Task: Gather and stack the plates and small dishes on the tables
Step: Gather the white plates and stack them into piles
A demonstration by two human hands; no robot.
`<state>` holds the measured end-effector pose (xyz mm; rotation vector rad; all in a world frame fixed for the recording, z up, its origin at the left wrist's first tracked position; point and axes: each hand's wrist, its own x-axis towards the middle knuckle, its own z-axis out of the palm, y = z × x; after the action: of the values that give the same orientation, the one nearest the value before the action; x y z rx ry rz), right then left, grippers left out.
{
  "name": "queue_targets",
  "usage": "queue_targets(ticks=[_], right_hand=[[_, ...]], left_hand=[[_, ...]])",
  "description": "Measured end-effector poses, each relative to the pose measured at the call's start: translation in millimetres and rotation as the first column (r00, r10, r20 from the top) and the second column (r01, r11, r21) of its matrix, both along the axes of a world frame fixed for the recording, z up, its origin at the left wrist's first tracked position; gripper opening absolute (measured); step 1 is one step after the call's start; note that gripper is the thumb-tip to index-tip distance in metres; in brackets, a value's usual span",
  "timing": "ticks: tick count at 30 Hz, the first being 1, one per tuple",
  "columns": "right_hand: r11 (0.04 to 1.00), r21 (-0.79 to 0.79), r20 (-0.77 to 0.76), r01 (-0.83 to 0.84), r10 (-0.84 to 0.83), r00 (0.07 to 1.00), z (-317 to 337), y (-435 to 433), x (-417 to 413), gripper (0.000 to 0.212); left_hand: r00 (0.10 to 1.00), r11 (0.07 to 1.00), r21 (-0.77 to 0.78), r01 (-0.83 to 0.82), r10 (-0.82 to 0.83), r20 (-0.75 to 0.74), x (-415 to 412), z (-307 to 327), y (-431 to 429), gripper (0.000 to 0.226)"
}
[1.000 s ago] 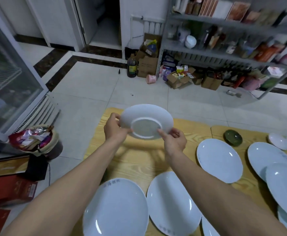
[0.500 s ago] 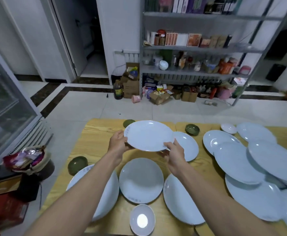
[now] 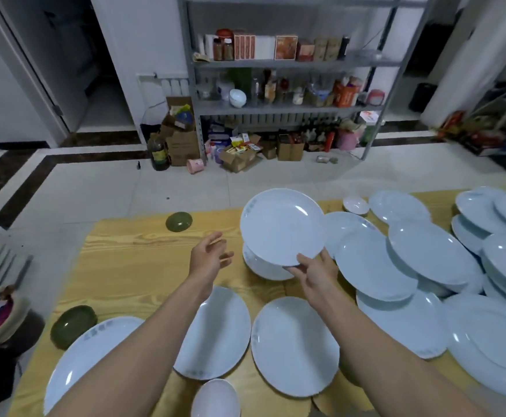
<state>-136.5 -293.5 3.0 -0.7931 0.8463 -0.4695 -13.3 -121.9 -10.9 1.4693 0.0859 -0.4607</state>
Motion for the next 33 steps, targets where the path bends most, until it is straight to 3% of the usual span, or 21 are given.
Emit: queue_targets(ticks=[8, 12, 20, 23, 28, 33], right_hand=[[0.985, 0.031, -0.031, 0.167, -0.166, 0.986, -18.4, -61.9, 35.8, 0.06], [0.98, 0.055, -0.039, 0.19, -0.188, 0.981, -27.2, -77.5, 50.2, 0.062], [0.976, 0.086, -0.074, 0.199, -0.193, 0.978, -45.2, -91.2, 55.0, 0.068], [0.976, 0.101, -0.072, 0.191, -0.184, 0.98, -46.2, -91.5, 54.8, 0.069], [0.979, 0.107, -0.046, 0.176, -0.172, 0.984, -35.2, -85.1, 49.6, 0.068], [0.991, 0.083, 0.048, 0.107, -0.111, 0.993, -8.6, -67.0, 29.8, 0.062]], left_hand=[[0.982, 0.942, 0.281, 0.182, -0.16, -0.099, 38.6, -79.1, -51.0, 0.045], [0.968, 0.911, 0.338, 0.237, -0.194, -0.156, 47.7, -107.7, -75.7, 0.06], [0.973, 0.921, 0.324, 0.215, -0.172, -0.156, 51.1, -134.5, -94.8, 0.08], [0.97, 0.955, 0.232, 0.186, -0.14, -0.199, 53.4, -137.2, -95.4, 0.082], [0.977, 0.982, 0.155, 0.11, -0.078, -0.199, 48.7, -119.7, -83.5, 0.084], [0.994, 0.997, 0.068, 0.029, -0.022, -0.106, 30.5, -75.8, -60.9, 0.083]])
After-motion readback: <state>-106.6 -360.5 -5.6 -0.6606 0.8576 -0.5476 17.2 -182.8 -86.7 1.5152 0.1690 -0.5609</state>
